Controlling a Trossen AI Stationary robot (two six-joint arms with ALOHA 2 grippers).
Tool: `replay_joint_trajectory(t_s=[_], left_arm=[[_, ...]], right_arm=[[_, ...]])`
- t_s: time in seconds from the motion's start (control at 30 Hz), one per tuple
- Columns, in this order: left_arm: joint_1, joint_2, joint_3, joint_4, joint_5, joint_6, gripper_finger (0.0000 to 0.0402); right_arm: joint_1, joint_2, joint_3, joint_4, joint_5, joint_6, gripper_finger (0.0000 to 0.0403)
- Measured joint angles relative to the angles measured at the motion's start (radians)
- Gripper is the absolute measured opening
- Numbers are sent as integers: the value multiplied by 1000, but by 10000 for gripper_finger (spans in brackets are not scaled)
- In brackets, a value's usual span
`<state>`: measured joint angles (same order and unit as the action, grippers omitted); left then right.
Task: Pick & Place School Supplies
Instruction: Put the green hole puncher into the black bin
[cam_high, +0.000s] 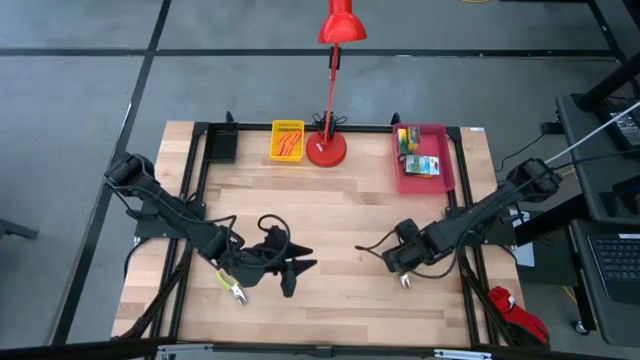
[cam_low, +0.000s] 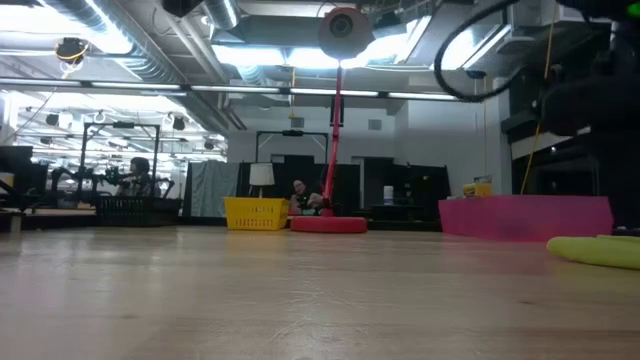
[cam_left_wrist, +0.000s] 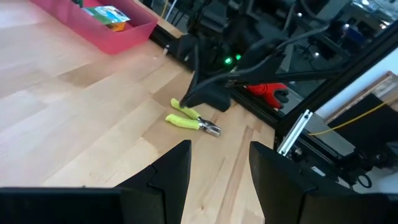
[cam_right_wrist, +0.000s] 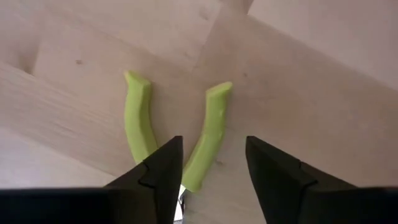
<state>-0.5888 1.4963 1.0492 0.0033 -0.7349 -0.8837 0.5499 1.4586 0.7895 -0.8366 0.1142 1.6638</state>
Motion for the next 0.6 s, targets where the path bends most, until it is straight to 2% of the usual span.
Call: replay_joint_trajectory(t_s=[0.17, 0.3, 0.4, 0.6], left_arm=[[-10, 0, 0, 49, 1, 36, 159], [-20, 0, 0, 53, 2, 34, 159], [-31, 0, 0, 54, 3, 31, 159], [-48, 0, -1, 69, 4, 30, 159]], right_arm=[[0, 67, 0, 42, -20, -4, 181], [0, 107, 0, 71, -26, 0, 165], [0, 126, 0, 89, -26, 1, 134], [2, 128, 3, 107, -2, -1, 41]])
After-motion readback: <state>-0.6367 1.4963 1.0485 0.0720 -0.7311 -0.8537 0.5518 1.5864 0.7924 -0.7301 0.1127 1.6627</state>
